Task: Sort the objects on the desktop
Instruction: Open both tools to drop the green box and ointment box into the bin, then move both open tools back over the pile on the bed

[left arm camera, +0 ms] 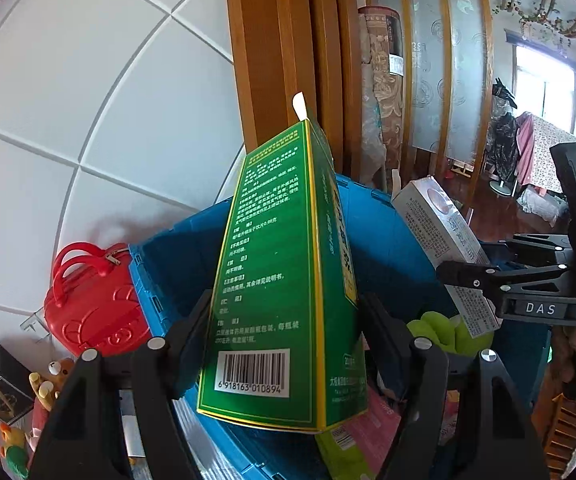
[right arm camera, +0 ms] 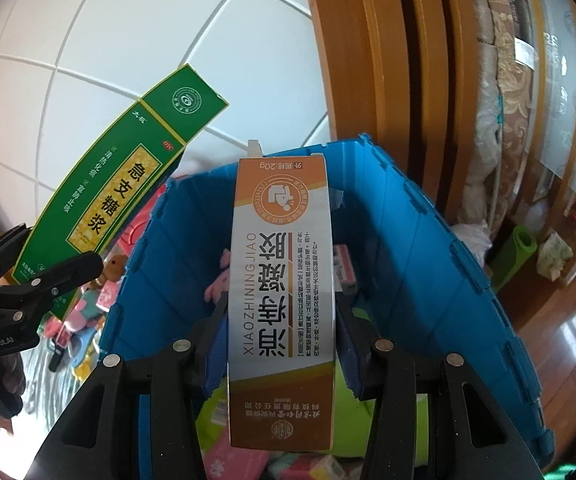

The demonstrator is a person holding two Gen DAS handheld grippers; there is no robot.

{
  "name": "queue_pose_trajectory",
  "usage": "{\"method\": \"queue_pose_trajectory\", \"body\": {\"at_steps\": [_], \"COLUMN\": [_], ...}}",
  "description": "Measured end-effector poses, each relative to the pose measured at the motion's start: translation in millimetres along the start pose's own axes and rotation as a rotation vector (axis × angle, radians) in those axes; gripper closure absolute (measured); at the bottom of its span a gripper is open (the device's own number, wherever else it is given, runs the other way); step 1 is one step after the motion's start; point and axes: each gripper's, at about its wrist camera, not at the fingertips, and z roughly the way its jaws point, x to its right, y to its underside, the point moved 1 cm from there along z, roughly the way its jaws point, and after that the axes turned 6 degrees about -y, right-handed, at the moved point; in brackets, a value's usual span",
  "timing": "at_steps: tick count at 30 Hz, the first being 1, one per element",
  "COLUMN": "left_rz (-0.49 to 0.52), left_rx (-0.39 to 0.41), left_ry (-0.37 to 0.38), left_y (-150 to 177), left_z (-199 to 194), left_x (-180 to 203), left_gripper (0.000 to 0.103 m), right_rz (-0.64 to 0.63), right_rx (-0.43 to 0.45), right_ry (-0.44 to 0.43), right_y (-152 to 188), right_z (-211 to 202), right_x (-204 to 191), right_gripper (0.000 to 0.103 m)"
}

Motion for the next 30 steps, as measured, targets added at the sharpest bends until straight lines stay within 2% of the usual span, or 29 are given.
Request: {"method": "queue_pose_trajectory", "body": {"at_steps": [4,5,6,7,8,11,18,30], "left_rz": [0.003,0.005,0.007,0.006,0.003,-0.034,-0.072,-0.17], "left_rx": [-0.007,-0.015,-0.02,-0.019,-0.027,-0.072,-0.131,-0.159], "left_ry": [0.044,0.046,0.028,0.007,-0.013,-0.004,-0.042,-0.093], "left_y": [-7.1,-8.2,-7.7,-6.3,-3.6,9.0,54.1,131.5], "left_z": [3.1,4.9,6.2,6.4,7.2,9.3,-5.9,-60.8], "left_x": [4.9,6.6,7.2,6.5,4.5,-7.9,-35.1,-91.1], "left_gripper": [0.031,0.027,0.02,0.018,0.016,0.016,0.016,0.015], "right_rz": [0.003,-0.002,0.003,0.02,0.037,0.05,0.024,-0.099], "right_rx": [-0.009,-0.021,-0.025,-0.012,0.009,0.022,0.008,-0.018], "right_ry": [0.038,0.057,0.065,0.068,0.064,0.052,0.023,-0.063], "right_y": [-4.4,-4.4,-4.9,-4.4,-5.1,-5.1,-1.6,17.4], "right_z": [11.4,15.9,18.3,17.5,16.4,12.5,9.5,-2.2], "right_x": [11.1,12.1,14.4,17.4,22.7,27.6,16.9,-79.0], "right_gripper": [0.056,0.055,0.038,0.01,0.002,0.001,0.001,0.001]}}
